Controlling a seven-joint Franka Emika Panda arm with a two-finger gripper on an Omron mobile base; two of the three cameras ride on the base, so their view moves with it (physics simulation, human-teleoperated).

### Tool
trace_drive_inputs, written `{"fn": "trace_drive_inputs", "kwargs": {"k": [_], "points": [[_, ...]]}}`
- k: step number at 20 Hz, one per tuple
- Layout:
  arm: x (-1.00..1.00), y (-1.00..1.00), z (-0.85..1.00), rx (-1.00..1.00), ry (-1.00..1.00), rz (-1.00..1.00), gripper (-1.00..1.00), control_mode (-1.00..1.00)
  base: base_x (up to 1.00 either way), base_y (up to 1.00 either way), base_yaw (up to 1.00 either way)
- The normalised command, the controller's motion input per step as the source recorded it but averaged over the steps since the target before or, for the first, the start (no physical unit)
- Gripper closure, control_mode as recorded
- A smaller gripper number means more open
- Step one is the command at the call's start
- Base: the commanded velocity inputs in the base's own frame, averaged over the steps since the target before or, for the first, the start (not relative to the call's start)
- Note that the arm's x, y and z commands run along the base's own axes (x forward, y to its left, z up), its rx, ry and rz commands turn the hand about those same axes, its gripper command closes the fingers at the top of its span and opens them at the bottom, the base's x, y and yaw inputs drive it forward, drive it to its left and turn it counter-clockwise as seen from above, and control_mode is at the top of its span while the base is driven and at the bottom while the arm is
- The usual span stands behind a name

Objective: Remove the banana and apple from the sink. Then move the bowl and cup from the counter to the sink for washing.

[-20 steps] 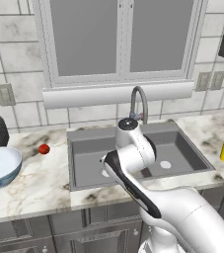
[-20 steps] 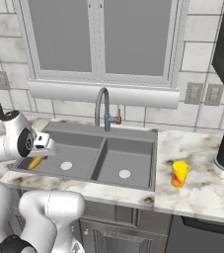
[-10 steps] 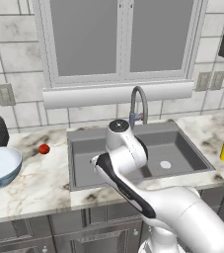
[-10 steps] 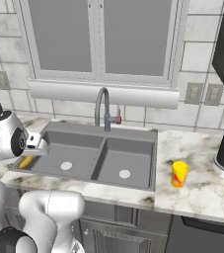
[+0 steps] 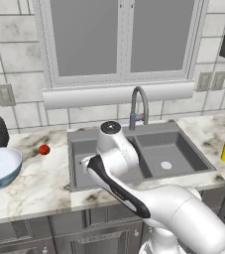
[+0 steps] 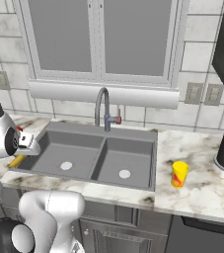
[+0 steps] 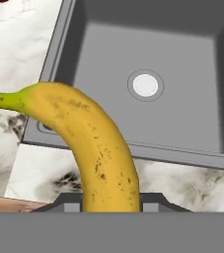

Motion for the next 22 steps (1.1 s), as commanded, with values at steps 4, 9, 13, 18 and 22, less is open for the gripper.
{"fn": "trace_drive_inputs", "kwargs": {"k": [4, 9, 13, 18, 22], "points": [[0.01, 0.37, 0.0, 0.06, 0.01, 0.0, 1.0, -1.0, 0.0, 0.0, 0.0], [0.0, 0.36, 0.0, 0.07, 0.02, 0.0, 1.0, -1.0, 0.0, 0.0, 0.0], [0.03, 0.34, 0.0, 0.02, 0.01, 0.0, 1.0, -1.0, 0.0, 0.0, 0.0], [0.06, 0.36, 0.0, 0.0, 0.0, 0.0, 1.0, -1.0, 0.0, 0.0, 0.0], [0.06, 0.33, 0.0, 0.0, 0.0, 0.0, 1.0, -1.0, 0.0, 0.0, 0.0]]}}
